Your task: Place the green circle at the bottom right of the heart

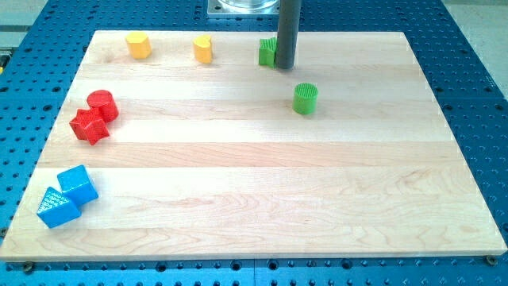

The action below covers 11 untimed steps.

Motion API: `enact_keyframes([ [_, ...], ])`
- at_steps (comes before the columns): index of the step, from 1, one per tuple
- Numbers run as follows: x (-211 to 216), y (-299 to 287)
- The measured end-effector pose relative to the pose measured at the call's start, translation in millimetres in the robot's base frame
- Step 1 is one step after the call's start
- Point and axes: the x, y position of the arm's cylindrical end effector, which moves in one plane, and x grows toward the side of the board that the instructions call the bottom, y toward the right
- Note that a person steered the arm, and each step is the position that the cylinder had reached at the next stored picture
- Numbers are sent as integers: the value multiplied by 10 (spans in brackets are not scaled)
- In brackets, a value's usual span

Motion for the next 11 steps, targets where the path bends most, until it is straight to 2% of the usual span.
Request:
enact_keyframes([
  [1,-16,-21],
  [2,210,486],
  [3,672,877],
  [5,1162,375],
  [6,1008,-261],
  [7,828,-611],
  [8,571,-293],
  [10,564,-841],
  [11,705,-783],
])
